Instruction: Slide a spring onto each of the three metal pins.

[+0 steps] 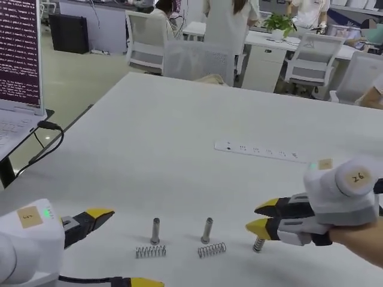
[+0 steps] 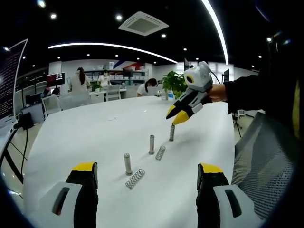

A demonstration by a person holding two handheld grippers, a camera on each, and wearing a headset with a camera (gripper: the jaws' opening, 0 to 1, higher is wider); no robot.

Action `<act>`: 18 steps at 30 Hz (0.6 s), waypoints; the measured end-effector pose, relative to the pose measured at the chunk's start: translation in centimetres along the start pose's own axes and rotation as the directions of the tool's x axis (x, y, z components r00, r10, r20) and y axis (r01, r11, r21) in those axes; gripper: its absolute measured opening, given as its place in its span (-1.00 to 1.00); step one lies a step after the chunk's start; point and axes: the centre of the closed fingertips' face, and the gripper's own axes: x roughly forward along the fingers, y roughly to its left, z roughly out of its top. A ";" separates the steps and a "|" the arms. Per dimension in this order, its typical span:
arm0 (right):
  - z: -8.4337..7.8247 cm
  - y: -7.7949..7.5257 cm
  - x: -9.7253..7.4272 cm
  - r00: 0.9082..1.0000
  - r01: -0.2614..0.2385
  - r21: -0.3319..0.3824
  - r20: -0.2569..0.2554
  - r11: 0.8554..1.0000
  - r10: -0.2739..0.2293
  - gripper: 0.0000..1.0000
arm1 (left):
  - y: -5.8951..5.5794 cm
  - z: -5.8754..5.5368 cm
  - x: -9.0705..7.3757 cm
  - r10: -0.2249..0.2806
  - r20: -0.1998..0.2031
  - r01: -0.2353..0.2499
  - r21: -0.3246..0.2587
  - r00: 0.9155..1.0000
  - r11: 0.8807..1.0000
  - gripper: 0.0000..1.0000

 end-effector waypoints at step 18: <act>-0.6 2.7 2.4 0.994 -0.097 -0.075 -0.066 0.992 0.092 -0.62 | 0.2 -0.1 -0.3 0.008 0.000 -0.008 -0.005 1.000 1.000 0.67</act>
